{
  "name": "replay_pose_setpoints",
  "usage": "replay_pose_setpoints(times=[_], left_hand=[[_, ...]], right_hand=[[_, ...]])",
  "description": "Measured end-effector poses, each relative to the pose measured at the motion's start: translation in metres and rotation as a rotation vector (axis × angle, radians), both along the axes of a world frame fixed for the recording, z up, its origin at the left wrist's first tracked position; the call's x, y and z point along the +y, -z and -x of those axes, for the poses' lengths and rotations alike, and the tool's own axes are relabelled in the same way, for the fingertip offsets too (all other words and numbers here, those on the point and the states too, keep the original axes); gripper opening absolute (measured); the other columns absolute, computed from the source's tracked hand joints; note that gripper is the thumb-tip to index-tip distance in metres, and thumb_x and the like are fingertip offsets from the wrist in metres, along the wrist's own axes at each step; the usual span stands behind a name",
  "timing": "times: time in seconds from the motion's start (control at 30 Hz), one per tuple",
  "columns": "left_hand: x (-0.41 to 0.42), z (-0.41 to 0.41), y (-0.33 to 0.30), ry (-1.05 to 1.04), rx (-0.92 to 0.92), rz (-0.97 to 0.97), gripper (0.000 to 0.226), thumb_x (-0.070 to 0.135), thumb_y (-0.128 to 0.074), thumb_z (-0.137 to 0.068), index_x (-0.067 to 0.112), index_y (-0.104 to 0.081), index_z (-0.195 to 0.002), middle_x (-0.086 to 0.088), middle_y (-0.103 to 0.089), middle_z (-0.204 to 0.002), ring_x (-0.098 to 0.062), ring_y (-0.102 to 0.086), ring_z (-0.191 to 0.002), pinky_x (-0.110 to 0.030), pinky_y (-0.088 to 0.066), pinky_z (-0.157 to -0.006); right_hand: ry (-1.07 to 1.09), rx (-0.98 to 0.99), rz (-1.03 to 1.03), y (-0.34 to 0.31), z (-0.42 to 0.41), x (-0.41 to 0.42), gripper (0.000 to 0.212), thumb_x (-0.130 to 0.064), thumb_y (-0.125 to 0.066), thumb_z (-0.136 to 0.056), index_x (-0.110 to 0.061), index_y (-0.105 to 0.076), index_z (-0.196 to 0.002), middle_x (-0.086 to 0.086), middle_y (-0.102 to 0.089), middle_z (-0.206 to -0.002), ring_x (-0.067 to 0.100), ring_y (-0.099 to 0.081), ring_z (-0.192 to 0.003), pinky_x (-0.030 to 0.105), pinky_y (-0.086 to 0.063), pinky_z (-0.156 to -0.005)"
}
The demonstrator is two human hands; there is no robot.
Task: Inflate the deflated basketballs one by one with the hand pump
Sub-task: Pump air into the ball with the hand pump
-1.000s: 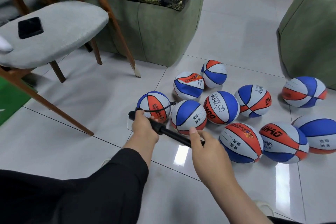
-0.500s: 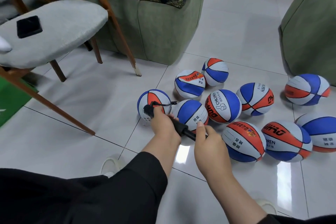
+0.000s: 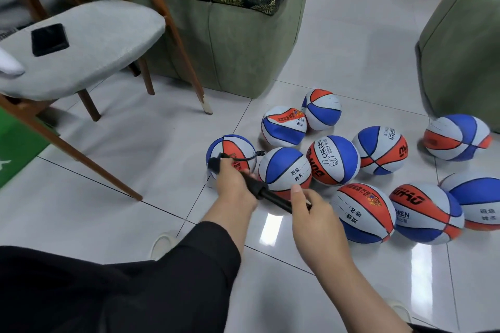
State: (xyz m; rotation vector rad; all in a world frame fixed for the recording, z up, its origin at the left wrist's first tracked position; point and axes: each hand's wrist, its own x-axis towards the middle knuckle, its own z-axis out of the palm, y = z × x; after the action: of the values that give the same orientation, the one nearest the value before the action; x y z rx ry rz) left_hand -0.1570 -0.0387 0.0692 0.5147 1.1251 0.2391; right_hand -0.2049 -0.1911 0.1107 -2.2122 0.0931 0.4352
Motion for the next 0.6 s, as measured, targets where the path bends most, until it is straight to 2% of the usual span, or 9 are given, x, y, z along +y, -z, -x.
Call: replay_pose_setpoints(times=[0.07,0.1,0.2,0.33,0.43,0.5,0.6], left_hand=[[0.024,0.001,0.004,-0.037,0.02,0.025,0.02,0.034,-0.061,-0.098,0.02,-0.053,-0.086,0.004,-0.053,-0.058,-0.012,-0.048,-0.043,-0.02,-0.049,-0.049],[0.031,0.003,0.006,-0.053,0.039,0.031,0.018,0.034,-0.061,-0.098,0.021,-0.054,-0.089,0.004,-0.055,-0.06,-0.011,-0.049,-0.043,-0.02,-0.049,-0.049],[0.035,0.006,0.007,-0.066,0.082,0.024,0.015,0.036,-0.063,-0.097,0.022,-0.057,-0.093,0.004,-0.059,-0.066,-0.011,-0.053,-0.048,-0.022,-0.051,-0.054],[0.019,0.005,0.004,-0.059,0.057,0.027,0.018,0.036,-0.061,-0.097,0.021,-0.056,-0.09,0.005,-0.056,-0.061,-0.013,-0.051,-0.046,-0.02,-0.051,-0.047],[-0.002,0.001,0.0,-0.033,0.021,0.01,0.02,0.039,-0.061,-0.096,0.021,-0.056,-0.088,0.006,-0.054,-0.055,-0.012,-0.05,-0.046,-0.022,-0.049,-0.055],[-0.015,0.0,-0.004,-0.027,0.015,-0.006,0.024,0.041,-0.061,-0.096,0.019,-0.056,-0.086,0.006,-0.053,-0.054,-0.013,-0.05,-0.047,-0.024,-0.049,-0.054],[-0.034,0.0,-0.005,-0.032,0.014,-0.033,0.027,0.044,-0.06,-0.095,0.017,-0.059,-0.095,0.004,-0.054,-0.057,-0.014,-0.052,-0.048,-0.024,-0.049,-0.055]], right_hand=[[0.005,-0.008,-0.017,-0.004,0.0,-0.007,0.044,-0.066,-0.033,-0.097,-0.037,-0.062,-0.112,-0.011,-0.068,-0.103,0.015,-0.061,-0.1,0.038,-0.052,-0.087],[0.001,-0.011,-0.02,-0.006,0.0,-0.009,0.044,-0.067,-0.033,-0.096,-0.038,-0.062,-0.111,-0.011,-0.069,-0.102,0.014,-0.062,-0.099,0.039,-0.054,-0.088],[0.003,-0.016,-0.026,-0.007,0.0,-0.012,0.046,-0.066,-0.034,-0.096,-0.035,-0.064,-0.112,-0.01,-0.07,-0.1,0.013,-0.063,-0.097,0.041,-0.055,-0.087],[0.038,-0.033,-0.031,-0.002,-0.002,-0.009,0.046,-0.062,-0.032,-0.098,-0.031,-0.064,-0.108,-0.008,-0.07,-0.095,0.018,-0.064,-0.093,0.043,-0.056,-0.085],[0.068,-0.036,-0.03,0.004,-0.003,-0.005,0.042,-0.059,-0.031,-0.101,-0.03,-0.061,-0.097,-0.005,-0.068,-0.09,0.022,-0.062,-0.091,0.043,-0.055,-0.082],[0.085,-0.034,-0.028,0.008,-0.003,-0.001,0.044,-0.058,-0.03,-0.102,-0.027,-0.059,-0.092,-0.002,-0.066,-0.084,0.025,-0.062,-0.087,0.044,-0.054,-0.079],[0.098,-0.032,-0.034,0.014,-0.005,0.003,0.045,-0.056,-0.028,-0.103,-0.025,-0.06,-0.094,0.0,-0.067,-0.085,0.027,-0.062,-0.088,0.047,-0.054,-0.081]])
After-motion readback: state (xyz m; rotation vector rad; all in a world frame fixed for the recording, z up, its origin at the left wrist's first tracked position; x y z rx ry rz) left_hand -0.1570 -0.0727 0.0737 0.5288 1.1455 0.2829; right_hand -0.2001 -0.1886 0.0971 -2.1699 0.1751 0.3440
